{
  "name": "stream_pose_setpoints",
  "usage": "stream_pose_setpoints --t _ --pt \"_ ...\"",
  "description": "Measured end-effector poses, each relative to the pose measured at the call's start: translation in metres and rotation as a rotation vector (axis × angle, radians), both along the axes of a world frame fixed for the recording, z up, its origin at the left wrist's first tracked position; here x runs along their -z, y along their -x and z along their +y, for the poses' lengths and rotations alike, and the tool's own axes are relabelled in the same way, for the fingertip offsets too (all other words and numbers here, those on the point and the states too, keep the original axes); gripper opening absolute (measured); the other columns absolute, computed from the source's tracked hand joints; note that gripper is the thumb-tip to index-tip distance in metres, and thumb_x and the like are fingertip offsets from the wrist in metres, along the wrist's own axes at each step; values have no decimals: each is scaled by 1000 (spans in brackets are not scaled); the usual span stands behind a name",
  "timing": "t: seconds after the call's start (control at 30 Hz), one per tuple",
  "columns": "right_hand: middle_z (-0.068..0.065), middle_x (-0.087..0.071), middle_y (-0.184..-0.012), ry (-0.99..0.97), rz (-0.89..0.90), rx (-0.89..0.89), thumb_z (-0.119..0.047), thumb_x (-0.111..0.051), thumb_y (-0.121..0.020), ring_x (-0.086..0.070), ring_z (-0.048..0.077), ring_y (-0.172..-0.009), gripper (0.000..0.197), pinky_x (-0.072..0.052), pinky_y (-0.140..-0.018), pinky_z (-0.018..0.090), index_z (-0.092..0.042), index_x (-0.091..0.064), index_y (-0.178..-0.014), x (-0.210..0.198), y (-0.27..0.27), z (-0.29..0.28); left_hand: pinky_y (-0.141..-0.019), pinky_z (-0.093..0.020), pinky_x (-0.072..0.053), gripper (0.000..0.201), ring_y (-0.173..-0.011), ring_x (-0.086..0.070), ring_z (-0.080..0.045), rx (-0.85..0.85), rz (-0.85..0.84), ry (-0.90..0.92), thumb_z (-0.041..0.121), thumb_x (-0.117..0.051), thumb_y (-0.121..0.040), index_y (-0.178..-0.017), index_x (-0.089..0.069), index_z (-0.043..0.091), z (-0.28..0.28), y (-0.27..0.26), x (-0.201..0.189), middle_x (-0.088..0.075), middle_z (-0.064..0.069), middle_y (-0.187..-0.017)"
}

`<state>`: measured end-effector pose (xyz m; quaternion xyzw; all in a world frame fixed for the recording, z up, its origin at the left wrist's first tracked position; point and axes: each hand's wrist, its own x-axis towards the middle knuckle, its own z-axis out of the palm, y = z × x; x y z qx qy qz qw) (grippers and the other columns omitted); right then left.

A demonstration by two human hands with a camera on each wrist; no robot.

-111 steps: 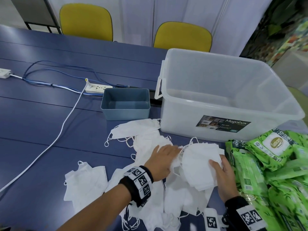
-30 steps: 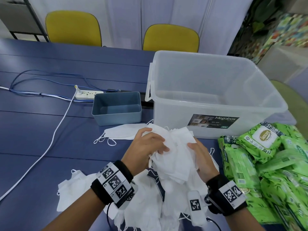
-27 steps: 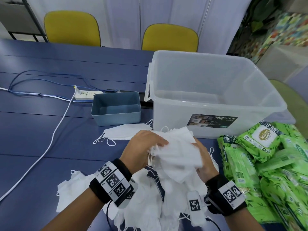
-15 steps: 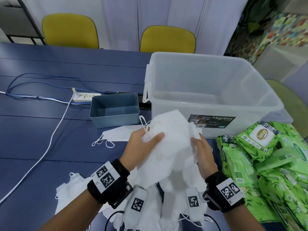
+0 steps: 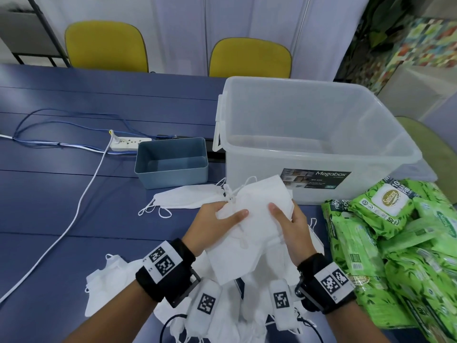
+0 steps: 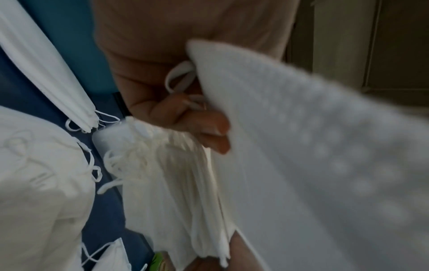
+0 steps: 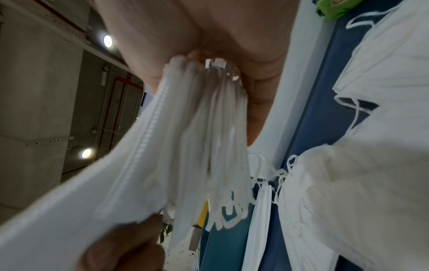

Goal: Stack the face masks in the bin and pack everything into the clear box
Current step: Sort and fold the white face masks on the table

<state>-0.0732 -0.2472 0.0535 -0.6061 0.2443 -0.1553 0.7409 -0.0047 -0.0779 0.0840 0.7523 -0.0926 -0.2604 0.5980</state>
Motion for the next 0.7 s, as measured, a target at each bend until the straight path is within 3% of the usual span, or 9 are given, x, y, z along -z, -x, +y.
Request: stream_pose_setpoints --t 0.13,0.23,0.33,0.4,0.53,0.63,0.7 --pt "-5 -71 -98 -60 18 102 -17 -57 -93 -66 18 -95 10 -54 -84 36 -20 -64 -100 3 -2 -13 -71 -35 -53 25 -75 -65 -20 -23 59 48 23 -73 -81 -93 -66 2 10 -7 0 -72 -13 -90" --pt "-3 -68 -105 -92 35 170 -18 -54 -95 -63 22 -104 11 -49 -95 45 -23 -63 -99 4 -1 -24 -65 -30 -51 14 -73 -63 -21 -66 113 97 15 -69 -84 -92 -64 4 17 -13 -4 -68 -11 -86" --pt "-2 -68 -108 -94 51 181 -20 -52 -97 -62 23 -106 12 -49 -92 44 -23 -63 -100 6 3 -32 -63 -28 -47 6 -70 -60 -20 -122 126 161 5 -62 -86 -91 -65 8 20 -18 -8 -67 -7 -82" --pt "1 -67 -115 -102 59 176 -20 -52 -97 -62 22 -105 14 -50 -88 40 -22 -63 -105 7 6 -34 -61 -24 -49 16 -67 -61 -15 -146 113 214 -2 -57 -87 -94 -66 9 21 -20 -11 -68 -3 -79" --pt "4 -65 -119 -127 87 166 -17 -51 -96 -61 22 -107 21 -48 -91 40 -21 -59 -115 10 10 -29 -52 -16 -46 19 -64 -61 -9 -152 22 245 -5 -56 -87 -105 -62 -1 20 -22 -16 -67 -4 -83" --pt "7 -66 -115 -94 93 139 -13 -52 -96 -61 23 -104 19 -48 -93 42 -18 -60 -112 11 12 -23 -66 -25 -48 15 -75 -60 -17 -180 -63 220 -3 -61 -86 -99 -61 2 17 -24 -17 -66 -7 -88" --pt "6 -67 -110 -51 83 110 -10 -52 -95 -61 22 -99 17 -49 -89 38 -15 -61 -109 11 12 -19 -74 -29 -46 18 -79 -58 -15 -194 -129 183 -3 -64 -83 -92 -60 11 15 -24 -16 -66 -3 -88"
